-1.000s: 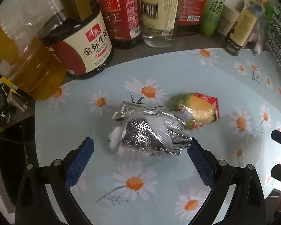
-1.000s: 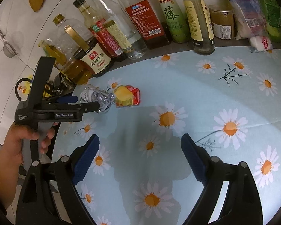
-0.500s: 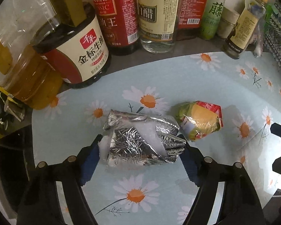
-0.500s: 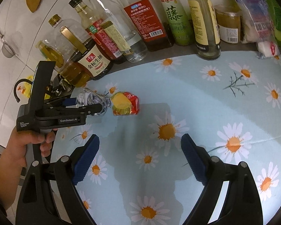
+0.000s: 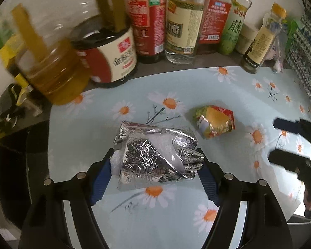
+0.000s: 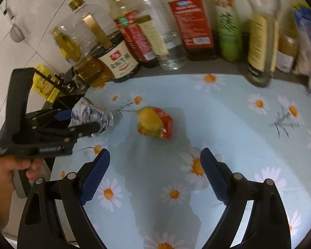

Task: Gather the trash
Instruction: 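Grasp the yellow-red snack wrapper with the right tool while the left tool holds the foil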

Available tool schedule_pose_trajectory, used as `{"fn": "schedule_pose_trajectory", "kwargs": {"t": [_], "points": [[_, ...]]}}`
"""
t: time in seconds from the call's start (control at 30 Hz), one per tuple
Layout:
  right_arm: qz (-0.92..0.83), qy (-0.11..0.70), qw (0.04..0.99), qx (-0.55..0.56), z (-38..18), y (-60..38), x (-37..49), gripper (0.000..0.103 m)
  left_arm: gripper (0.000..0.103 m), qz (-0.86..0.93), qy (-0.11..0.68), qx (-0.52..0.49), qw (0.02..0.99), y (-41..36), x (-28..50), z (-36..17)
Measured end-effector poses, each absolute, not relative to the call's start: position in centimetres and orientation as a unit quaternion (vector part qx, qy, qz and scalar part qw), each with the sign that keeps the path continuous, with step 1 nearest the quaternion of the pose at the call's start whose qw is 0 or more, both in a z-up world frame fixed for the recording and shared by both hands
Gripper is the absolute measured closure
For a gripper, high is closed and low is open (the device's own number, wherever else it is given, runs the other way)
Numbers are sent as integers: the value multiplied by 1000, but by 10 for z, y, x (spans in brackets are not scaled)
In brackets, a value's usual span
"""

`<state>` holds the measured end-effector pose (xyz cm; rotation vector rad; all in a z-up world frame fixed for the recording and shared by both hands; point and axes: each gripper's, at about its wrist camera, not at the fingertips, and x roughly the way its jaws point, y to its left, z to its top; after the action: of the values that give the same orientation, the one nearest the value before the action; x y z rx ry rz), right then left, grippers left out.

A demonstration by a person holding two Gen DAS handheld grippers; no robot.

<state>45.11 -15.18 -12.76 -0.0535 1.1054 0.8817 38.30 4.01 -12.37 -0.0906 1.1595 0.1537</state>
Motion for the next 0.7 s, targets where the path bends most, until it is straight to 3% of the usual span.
{"fn": "schedule_pose_trajectory", "kwargs": {"t": [0.6,0.7], "points": [[435,512,728,-137,-160,-79,472,15,30,145,532,-139,823,61,285,-117],[433,510,727,-155,-164,-72,472,21,30,158,527,-151,821,63,273,-115]]}}
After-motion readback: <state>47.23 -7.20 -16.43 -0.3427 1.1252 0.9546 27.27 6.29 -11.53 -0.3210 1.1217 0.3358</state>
